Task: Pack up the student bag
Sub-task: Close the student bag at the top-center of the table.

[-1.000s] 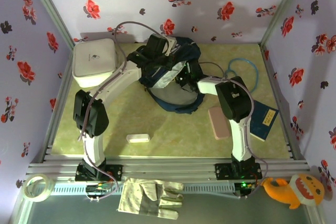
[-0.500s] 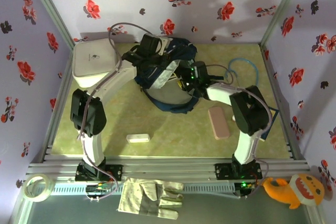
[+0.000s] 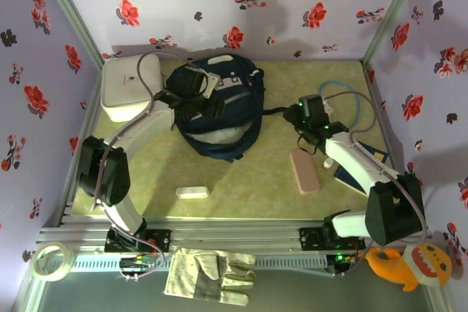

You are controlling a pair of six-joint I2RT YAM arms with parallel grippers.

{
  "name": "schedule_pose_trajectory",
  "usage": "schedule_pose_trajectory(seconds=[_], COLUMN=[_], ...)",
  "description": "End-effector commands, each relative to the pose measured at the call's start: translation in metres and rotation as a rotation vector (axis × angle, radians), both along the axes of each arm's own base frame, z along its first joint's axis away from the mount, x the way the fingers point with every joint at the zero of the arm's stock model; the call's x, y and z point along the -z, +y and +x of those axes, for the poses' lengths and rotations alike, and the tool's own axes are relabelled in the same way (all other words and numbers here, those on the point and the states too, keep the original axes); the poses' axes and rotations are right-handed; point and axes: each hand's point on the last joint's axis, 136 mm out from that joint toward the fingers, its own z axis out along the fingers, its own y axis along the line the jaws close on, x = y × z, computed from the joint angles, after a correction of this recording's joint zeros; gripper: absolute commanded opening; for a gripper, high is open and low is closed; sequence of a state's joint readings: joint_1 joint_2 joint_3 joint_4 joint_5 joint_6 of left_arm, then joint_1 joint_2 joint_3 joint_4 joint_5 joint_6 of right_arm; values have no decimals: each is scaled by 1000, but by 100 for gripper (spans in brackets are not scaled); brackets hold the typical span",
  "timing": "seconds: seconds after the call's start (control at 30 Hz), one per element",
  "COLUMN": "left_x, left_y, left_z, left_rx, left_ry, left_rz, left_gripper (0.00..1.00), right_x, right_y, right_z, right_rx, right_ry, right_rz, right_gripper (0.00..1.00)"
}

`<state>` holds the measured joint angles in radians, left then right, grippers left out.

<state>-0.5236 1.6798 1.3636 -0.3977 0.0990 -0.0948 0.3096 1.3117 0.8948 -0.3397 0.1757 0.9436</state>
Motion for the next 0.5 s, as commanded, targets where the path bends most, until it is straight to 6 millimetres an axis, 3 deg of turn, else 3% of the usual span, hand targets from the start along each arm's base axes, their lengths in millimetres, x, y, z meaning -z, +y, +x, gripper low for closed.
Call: schedule_pose_trajectory(seconds=[0.0, 0.2, 0.47], left_x=[-17, -25, -36], left_y=[9, 13, 7], left_z=[-9, -7, 3], left_rx=[-19, -70, -75], left_ry=[-32, -56, -62], left_rz=[-44, -80, -88], left_gripper=[76, 100, 100], right_x=[5, 2, 43], right_y=[-64, -128, -206], right_z=[-32, -47, -76], right_rx=[95, 239, 457], right_ry=[102, 149, 335], right_rz=[-252, -312, -321], right_gripper=[85, 94, 94])
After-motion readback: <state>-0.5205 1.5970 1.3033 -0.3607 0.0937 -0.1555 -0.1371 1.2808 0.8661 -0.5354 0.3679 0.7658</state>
